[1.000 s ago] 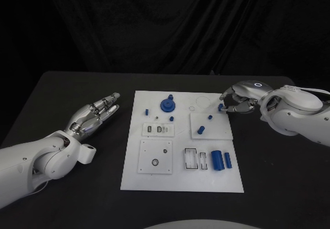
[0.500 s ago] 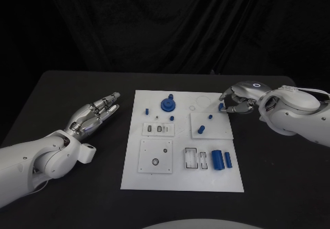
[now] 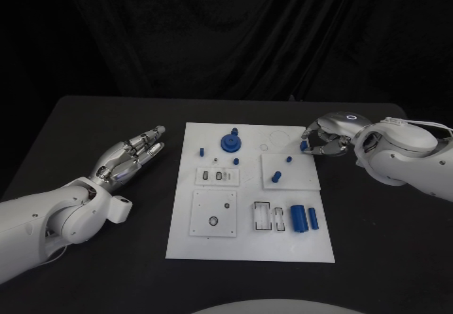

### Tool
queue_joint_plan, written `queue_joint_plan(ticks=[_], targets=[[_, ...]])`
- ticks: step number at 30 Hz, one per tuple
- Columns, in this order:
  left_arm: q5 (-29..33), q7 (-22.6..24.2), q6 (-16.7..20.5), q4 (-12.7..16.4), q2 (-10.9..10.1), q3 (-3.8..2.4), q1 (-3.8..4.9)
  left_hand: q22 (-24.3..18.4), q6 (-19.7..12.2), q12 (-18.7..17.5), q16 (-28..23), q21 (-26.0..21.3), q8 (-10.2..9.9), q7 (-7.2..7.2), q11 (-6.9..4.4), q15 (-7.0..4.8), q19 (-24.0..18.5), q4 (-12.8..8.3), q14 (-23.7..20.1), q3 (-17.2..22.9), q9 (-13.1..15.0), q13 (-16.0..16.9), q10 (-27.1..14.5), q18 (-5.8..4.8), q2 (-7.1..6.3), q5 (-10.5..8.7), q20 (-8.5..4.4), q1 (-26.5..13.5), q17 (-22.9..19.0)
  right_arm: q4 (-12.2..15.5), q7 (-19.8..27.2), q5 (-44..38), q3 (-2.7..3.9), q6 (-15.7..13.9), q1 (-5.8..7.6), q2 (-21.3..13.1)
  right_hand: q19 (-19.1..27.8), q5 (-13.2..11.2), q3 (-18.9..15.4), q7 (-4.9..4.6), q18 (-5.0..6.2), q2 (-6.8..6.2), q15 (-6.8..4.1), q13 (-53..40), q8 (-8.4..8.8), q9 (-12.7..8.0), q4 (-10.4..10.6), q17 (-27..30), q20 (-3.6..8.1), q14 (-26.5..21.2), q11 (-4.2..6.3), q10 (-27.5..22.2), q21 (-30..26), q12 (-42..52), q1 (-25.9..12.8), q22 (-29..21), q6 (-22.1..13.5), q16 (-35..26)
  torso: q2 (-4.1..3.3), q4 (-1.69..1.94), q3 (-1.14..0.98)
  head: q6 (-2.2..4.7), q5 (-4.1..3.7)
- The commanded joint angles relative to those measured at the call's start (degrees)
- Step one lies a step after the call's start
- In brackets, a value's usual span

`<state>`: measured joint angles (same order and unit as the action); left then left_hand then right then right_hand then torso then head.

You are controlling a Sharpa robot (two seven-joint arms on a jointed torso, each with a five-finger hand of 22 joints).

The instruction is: Assemble the parts on the task board

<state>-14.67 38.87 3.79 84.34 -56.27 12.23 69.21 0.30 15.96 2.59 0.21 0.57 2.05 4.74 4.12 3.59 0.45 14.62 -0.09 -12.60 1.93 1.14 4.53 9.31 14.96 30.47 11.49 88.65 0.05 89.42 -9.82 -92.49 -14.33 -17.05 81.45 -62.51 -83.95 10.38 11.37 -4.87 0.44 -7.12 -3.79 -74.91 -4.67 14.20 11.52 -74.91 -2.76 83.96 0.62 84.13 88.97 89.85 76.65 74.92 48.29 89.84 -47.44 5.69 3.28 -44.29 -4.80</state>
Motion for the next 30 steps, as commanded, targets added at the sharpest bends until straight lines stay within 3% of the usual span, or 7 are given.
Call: queue_joint_plan(ticks=[1, 8, 30], targets=[[-0.08, 8.55, -0.83, 0.05, 0.08, -0.04, -0.10, 0.07, 0.11, -0.19, -0.21, -0.01, -0.04, 0.47, 0.42, 0.38, 0.11, 0.06, 0.09, 0.42, 0.05, -0.03, -0.05, 1.05, -0.07, 0.38, 0.43, 0.46, -0.05, -0.09, -1.58, -0.21, 0.02, 0.82, -0.22, 0.08, -5.40, 1.42, -0.10, -0.01, -0.08, 0.20, -0.05, -15.09, -0.63, 0.54, -0.35, -15.09, 0.23, 6.04, -0.27, 5.87, -0.22, 0.15, 0.92, 14.61, 1.06, 0.16, 0.01, 0.02, 0.02, -0.07, -0.04], [-0.08, 8.44, -0.91, 0.00, 0.09, -0.04, -0.11, 0.07, 0.23, -0.18, -0.21, -0.01, -0.02, 0.61, 0.49, 0.43, 0.11, 0.04, 0.09, 0.46, 0.07, -0.02, -0.03, 1.05, -0.05, 0.38, 0.48, 0.47, -0.05, -0.44, -1.61, -0.21, 0.02, 0.74, -0.38, 0.43, -5.35, 2.40, -0.11, -0.02, -0.06, 0.42, -0.06, -15.09, -1.06, 1.14, -0.45, -15.09, 0.24, 6.04, -0.27, 5.87, -0.32, 0.15, 1.22, 14.57, 1.68, 0.16, -0.02, 0.05, 0.01, -0.11, -0.05], [-0.08, 8.01, -1.28, -0.17, 0.19, -0.04, -0.14, 0.09, 0.24, -0.13, -0.21, 0.03, -0.01, 0.82, 0.61, 0.52, 0.15, 0.00, 0.09, 0.52, 0.07, 0.00, 0.06, 1.05, -0.04, 0.39, 0.59, 0.48, -0.05, -1.17, -1.42, -0.21, 0.02, 0.43, -0.48, 1.22, -5.24, 1.92, -0.55, -0.14, 0.00, 0.88, 0.00, -15.09, -1.30, 1.89, 0.29, -15.09, 0.20, 6.04, -0.36, 5.87, -0.55, 0.15, 0.32, 14.49, 1.86, 0.16, 0.00, 0.01, 0.01, -0.42, 0.04]])
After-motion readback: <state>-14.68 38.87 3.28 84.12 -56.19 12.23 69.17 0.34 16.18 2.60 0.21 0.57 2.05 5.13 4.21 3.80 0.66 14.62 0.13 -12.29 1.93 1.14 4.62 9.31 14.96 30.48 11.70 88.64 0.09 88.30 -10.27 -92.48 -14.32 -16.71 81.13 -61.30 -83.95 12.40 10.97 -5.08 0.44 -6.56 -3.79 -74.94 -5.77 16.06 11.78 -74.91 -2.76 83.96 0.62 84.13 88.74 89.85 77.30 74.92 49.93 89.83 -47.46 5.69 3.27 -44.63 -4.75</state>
